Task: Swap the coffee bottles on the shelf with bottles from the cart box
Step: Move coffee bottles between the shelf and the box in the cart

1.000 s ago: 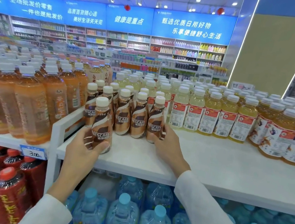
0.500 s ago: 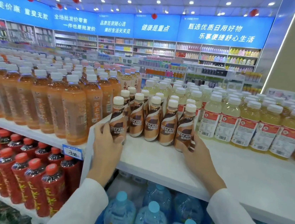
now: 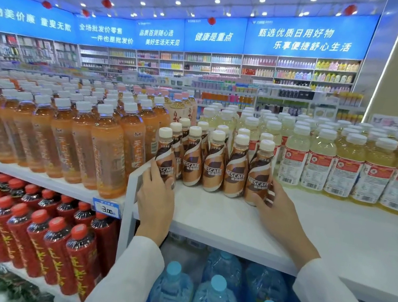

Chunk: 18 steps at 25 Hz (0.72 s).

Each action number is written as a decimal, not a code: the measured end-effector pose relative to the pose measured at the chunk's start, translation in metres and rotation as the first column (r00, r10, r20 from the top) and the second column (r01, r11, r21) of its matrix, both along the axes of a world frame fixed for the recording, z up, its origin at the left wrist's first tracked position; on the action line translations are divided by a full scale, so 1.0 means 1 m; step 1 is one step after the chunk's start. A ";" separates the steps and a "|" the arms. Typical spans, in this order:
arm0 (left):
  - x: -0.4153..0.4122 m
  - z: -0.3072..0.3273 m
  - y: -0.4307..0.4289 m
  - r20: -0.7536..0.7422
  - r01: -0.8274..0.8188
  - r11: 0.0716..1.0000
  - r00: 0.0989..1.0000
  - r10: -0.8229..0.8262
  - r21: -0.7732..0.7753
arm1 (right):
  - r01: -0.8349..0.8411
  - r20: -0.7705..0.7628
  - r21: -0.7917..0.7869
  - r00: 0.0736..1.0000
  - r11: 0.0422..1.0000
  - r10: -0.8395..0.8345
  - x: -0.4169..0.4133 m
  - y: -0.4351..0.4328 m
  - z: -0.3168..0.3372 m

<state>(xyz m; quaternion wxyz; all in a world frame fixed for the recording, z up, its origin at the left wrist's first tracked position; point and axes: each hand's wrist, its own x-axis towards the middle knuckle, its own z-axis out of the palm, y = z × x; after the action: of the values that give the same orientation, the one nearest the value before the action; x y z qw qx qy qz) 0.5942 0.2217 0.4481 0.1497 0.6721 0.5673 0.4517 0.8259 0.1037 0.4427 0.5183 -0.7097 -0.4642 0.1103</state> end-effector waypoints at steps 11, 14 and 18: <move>0.004 -0.006 0.003 0.053 -0.009 0.999 0.999 0.007 0.039 | 0.032 0.010 -0.007 0.999 0.999 -0.032 -0.001 0.001 -0.001; 0.003 -0.009 0.002 0.085 0.008 0.998 0.996 -0.013 0.063 | 0.021 -0.018 -0.034 1.000 0.999 -0.021 -0.003 -0.001 0.004; -0.003 -0.019 -0.010 0.078 0.065 0.995 0.994 -0.071 0.075 | -0.004 -0.049 -0.063 0.999 0.998 0.001 -0.011 -0.017 0.009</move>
<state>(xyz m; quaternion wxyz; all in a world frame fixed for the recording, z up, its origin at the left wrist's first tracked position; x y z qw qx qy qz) 0.5909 0.2113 0.4294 0.1631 0.6773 0.5210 0.4932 0.8147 0.0866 0.4516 0.5069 -0.7221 -0.4486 0.1427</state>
